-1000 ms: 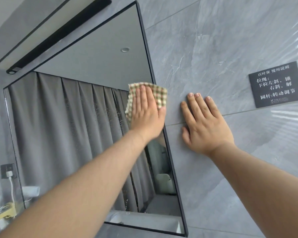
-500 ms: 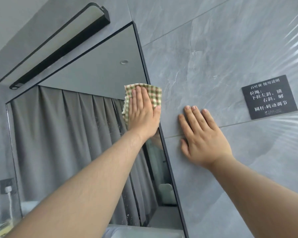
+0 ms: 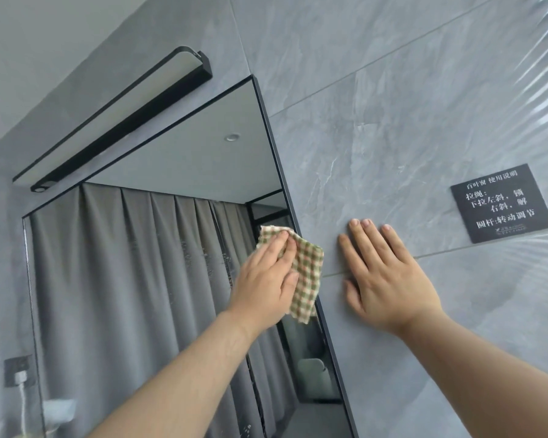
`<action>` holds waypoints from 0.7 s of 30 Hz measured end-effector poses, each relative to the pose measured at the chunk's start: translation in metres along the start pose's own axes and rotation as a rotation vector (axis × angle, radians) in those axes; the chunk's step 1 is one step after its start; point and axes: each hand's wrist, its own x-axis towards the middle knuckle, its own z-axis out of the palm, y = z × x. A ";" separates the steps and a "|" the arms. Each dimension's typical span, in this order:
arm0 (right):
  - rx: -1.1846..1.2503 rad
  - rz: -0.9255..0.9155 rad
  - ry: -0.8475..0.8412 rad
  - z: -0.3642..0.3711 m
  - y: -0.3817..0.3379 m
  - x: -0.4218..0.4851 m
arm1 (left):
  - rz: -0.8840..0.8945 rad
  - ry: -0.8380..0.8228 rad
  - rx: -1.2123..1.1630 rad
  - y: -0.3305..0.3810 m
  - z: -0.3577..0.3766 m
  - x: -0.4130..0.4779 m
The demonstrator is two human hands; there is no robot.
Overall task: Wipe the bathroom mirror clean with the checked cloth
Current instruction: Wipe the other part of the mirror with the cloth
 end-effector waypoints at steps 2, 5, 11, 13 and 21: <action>-0.001 0.004 -0.005 0.000 -0.001 0.000 | -0.029 -0.079 0.126 -0.013 -0.010 0.014; -0.001 0.009 -0.012 -0.001 -0.001 0.000 | -0.268 -0.049 0.128 -0.019 -0.025 0.044; 0.000 0.008 -0.002 0.000 -0.001 0.000 | -0.426 0.258 0.074 -0.007 -0.028 0.083; 0.000 0.005 0.008 0.001 -0.001 0.000 | -0.333 0.339 0.041 -0.010 -0.022 0.080; -0.009 0.005 -0.002 0.002 -0.001 -0.001 | -0.123 0.292 0.139 -0.028 -0.015 0.077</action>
